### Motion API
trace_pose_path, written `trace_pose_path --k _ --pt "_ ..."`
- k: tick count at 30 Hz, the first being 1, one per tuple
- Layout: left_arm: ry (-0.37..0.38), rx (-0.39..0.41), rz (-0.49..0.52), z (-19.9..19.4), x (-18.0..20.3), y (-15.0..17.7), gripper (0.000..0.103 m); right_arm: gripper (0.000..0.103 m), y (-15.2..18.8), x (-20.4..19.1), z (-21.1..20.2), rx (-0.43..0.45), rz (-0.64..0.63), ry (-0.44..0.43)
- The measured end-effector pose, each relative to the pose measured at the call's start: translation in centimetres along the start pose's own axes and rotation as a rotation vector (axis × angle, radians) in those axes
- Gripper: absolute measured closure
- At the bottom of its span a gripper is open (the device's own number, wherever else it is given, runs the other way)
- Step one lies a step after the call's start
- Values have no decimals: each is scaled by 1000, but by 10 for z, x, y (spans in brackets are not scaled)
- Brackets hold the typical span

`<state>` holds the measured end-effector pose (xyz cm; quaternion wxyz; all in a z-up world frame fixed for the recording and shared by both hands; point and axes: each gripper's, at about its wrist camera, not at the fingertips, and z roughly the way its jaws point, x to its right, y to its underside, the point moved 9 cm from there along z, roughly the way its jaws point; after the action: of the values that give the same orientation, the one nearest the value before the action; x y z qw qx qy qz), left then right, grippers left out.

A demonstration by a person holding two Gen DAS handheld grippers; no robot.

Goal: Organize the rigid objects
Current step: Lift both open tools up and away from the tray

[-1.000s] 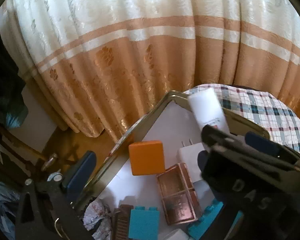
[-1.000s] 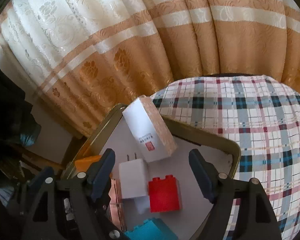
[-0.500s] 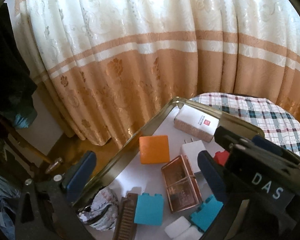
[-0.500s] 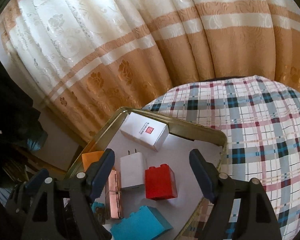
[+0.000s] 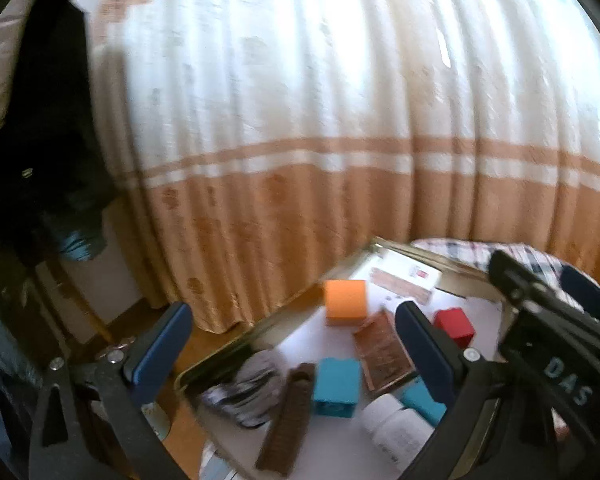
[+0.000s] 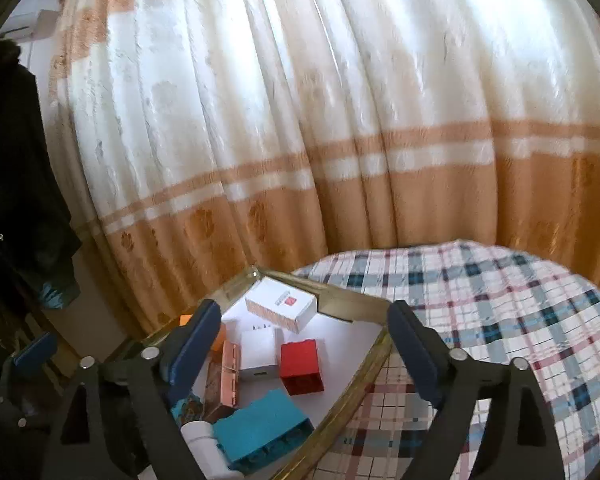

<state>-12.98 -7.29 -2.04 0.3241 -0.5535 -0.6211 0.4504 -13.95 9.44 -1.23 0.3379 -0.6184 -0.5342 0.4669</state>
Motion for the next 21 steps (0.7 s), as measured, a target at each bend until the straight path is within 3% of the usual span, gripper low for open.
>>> trace_pose_path --k 5,11,16,21 --pt "-6 31 -85 -6 -15 15 1 12 7 -12 -19 75 -69 11" --pt "1 105 -68 -22 -10 17 1 7 16 -4 -33 124 -22 9" --pt "43 46 -51 -20 -3 26 1 6 20 2 -41 132 -48 41" --pt "54 63 -54 -27 -1 26 1 6 21 10 -51 144 -41 54"
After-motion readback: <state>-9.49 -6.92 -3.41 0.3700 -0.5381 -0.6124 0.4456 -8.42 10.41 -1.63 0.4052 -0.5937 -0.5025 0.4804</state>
